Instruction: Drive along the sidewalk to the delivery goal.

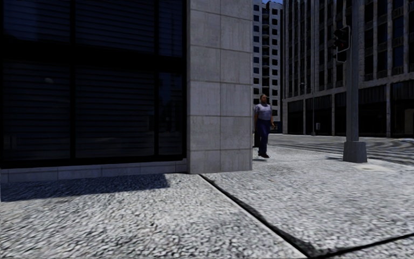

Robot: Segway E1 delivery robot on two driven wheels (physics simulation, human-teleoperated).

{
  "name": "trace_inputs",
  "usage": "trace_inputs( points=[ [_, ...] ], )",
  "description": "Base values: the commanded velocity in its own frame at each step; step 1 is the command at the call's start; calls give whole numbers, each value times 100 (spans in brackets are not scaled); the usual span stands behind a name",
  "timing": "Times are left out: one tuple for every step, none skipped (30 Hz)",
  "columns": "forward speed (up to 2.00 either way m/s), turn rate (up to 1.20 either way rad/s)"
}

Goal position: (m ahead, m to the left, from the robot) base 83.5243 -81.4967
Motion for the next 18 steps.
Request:
trace_inputs(
  points=[
    [154,-120],
    [154,-120],
    [154,-120],
    [154,-120],
    [154,-120],
    [154,-119],
    [154,-107],
    [154,-102],
    [154,-100],
    [154,-100],
    [154,-94],
    [154,-72],
    [154,-50],
    [154,-50],
    [151,0],
    [134,0],
    [133,0],
    [132,0]
  ],
)
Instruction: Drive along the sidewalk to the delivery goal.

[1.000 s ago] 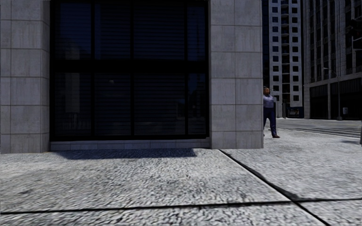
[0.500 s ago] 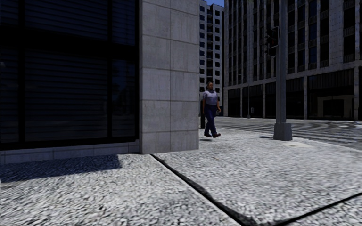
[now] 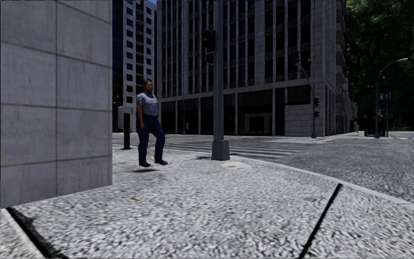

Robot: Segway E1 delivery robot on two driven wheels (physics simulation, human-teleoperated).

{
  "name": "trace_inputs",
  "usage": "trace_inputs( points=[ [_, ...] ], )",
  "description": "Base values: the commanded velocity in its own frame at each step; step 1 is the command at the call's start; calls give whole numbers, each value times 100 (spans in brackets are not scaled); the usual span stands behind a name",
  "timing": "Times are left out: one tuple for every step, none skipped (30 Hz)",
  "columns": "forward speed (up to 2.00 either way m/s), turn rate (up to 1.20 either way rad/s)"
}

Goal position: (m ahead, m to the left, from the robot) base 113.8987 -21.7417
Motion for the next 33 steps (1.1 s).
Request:
trace_inputs(
  points=[
    [132,0],
    [132,0],
    [132,0],
    [132,-43],
    [132,-95],
    [132,-120],
    [132,-120],
    [131,-1],
    [131,-1],
    [96,0],
    [96,0],
    [65,0],
    [10,0],
    [0,0],
    [0,0],
    [0,0],
    [0,0],
    [0,0],
    [0,0],
    [0,0],
    [0,0],
    [0,0],
    [14,0],
    [47,-120],
    [74,-120],
    [82,-120],
    [82,-120],
    [84,-120],
    [105,-120],
    [124,-120],
    [129,-120],
    [130,-120],
    [131,-120]
  ],
)
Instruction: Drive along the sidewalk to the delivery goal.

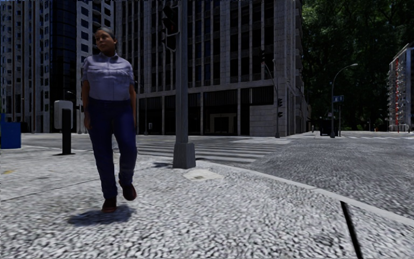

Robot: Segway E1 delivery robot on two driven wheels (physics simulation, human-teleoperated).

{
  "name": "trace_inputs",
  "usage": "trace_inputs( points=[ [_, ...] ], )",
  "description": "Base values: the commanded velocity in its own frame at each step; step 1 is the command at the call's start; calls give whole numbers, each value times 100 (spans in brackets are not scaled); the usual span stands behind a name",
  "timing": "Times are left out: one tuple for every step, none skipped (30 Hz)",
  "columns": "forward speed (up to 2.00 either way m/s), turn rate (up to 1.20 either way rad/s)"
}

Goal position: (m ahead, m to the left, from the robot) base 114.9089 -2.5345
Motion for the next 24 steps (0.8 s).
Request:
trace_inputs(
  points=[
    [131,-120],
    [131,-120],
    [131,-120],
    [131,-120],
    [131,-120],
    [131,-120],
    [131,-120],
    [131,-120],
    [131,-120],
    [131,-120],
    [131,-120],
    [131,-119],
    [131,-8],
    [131,-2],
    [131,0],
    [131,0],
    [133,0],
    [140,0],
    [148,0],
    [151,12],
    [152,56],
    [152,56],
    [153,99],
    [151,120]
  ],
)
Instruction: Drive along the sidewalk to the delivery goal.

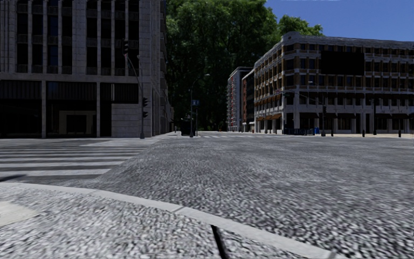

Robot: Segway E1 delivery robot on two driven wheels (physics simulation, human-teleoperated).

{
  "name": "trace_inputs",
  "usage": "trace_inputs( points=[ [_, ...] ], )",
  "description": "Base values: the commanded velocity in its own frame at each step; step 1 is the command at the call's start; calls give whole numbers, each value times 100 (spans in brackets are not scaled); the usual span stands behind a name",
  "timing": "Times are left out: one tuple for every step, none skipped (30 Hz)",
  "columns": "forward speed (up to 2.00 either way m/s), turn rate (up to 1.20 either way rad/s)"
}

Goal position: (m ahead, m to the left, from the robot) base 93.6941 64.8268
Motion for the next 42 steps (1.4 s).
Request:
trace_inputs(
  points=[
    [150,120],
    [150,120],
    [150,120],
    [149,120],
    [149,120],
    [149,120],
    [149,120],
    [149,120],
    [149,120],
    [149,120],
    [149,120],
    [149,120],
    [149,120],
    [149,120],
    [144,120],
    [123,120],
    [109,120],
    [105,120],
    [104,120],
    [104,120],
    [103,120],
    [103,120],
    [103,120],
    [103,120],
    [103,120],
    [103,120],
    [103,120],
    [103,120],
    [103,120],
    [105,120],
    [117,120],
    [128,120],
    [135,120],
    [141,120],
    [146,120],
    [149,120],
    [149,120],
    [153,120],
    [153,120],
    [154,120],
    [154,120],
    [154,120]
  ],
)
